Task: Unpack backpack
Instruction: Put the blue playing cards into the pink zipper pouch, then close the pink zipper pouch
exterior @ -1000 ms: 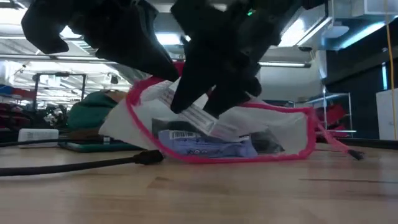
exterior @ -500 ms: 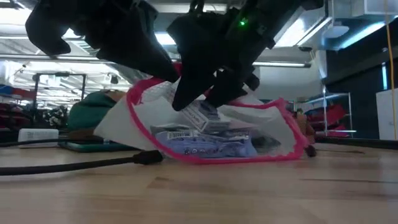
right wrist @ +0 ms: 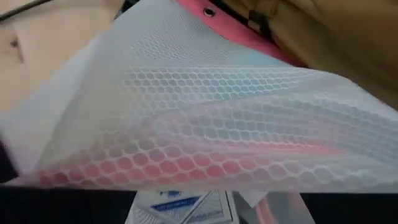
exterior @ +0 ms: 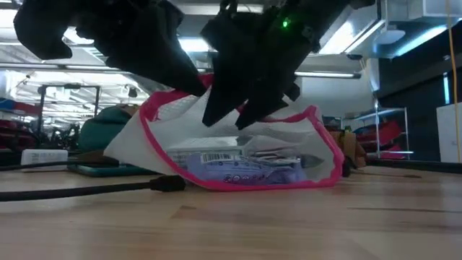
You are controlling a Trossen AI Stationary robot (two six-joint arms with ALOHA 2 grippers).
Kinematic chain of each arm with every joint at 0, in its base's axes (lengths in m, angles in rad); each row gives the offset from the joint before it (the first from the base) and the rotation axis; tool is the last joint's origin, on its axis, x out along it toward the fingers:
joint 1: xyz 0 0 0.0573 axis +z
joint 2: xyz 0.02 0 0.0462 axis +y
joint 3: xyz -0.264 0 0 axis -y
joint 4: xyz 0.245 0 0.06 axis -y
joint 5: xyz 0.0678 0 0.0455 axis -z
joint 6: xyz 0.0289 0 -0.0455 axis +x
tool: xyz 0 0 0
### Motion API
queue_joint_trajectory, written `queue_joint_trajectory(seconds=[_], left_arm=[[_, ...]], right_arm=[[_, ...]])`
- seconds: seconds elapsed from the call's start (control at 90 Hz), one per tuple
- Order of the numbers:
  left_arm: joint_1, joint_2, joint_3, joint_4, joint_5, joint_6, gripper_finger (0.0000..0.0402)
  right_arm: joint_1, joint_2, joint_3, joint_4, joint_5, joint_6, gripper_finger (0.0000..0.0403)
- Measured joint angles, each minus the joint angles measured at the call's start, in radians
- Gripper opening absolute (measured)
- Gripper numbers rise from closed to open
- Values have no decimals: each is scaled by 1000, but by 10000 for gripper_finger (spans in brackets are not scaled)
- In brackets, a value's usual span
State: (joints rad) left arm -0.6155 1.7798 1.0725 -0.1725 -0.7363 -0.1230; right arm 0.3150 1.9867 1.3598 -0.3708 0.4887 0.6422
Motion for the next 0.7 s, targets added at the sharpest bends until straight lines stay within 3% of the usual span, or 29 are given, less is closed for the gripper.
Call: queue_joint_trajectory(seconds=[0.267,0.7], left_arm=[[-3,0,1,-26,9,-9,0],[-1,0,1,-31,0,-11,0]], right_arm=[[79,-40,1,-80,-20,40,364],[231,-40,2,-410,18,306,319]])
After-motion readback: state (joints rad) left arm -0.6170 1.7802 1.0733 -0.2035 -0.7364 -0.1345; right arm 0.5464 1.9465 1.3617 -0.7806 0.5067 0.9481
